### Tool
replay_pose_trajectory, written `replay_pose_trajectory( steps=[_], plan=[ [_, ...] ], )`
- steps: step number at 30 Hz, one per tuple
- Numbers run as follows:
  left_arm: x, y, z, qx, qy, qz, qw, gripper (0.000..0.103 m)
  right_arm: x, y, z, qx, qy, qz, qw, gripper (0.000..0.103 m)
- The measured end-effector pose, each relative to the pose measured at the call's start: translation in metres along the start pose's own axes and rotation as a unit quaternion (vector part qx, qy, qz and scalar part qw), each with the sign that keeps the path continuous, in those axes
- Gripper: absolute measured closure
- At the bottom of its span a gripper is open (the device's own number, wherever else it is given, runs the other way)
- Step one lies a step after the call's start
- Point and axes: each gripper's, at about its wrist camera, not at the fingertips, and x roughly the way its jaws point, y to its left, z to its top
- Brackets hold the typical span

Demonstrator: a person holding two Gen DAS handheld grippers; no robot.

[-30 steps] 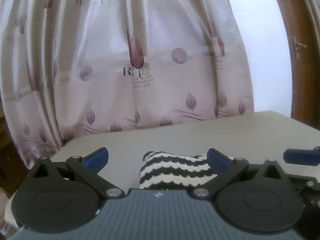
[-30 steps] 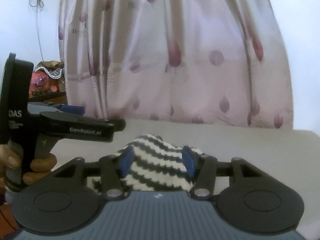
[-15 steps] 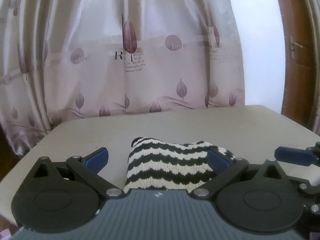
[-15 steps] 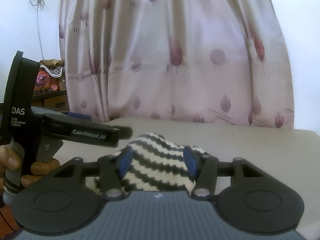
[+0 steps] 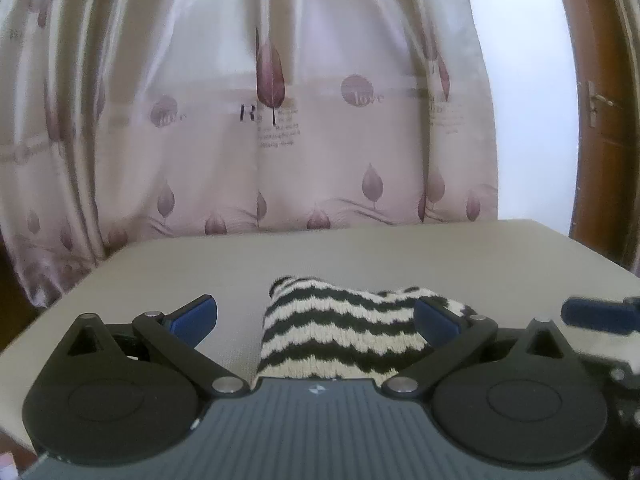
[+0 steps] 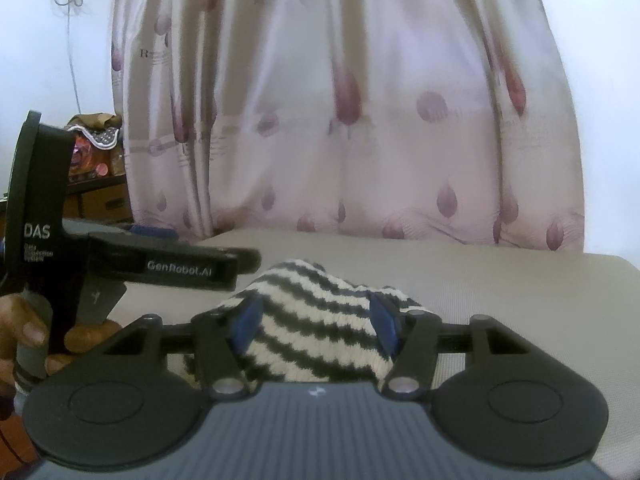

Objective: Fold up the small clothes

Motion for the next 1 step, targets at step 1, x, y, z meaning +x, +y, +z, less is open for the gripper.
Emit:
replay_pose_trajectory(
  steps=[1],
  plan=[
    [0.0023,0.0009,0.0003,-0.002,0.008,-0.005,1.0,0.0,0.0006,0.0003,0.0015,0.001,-0.001,-0.005,1.0,0.041]
  ],
)
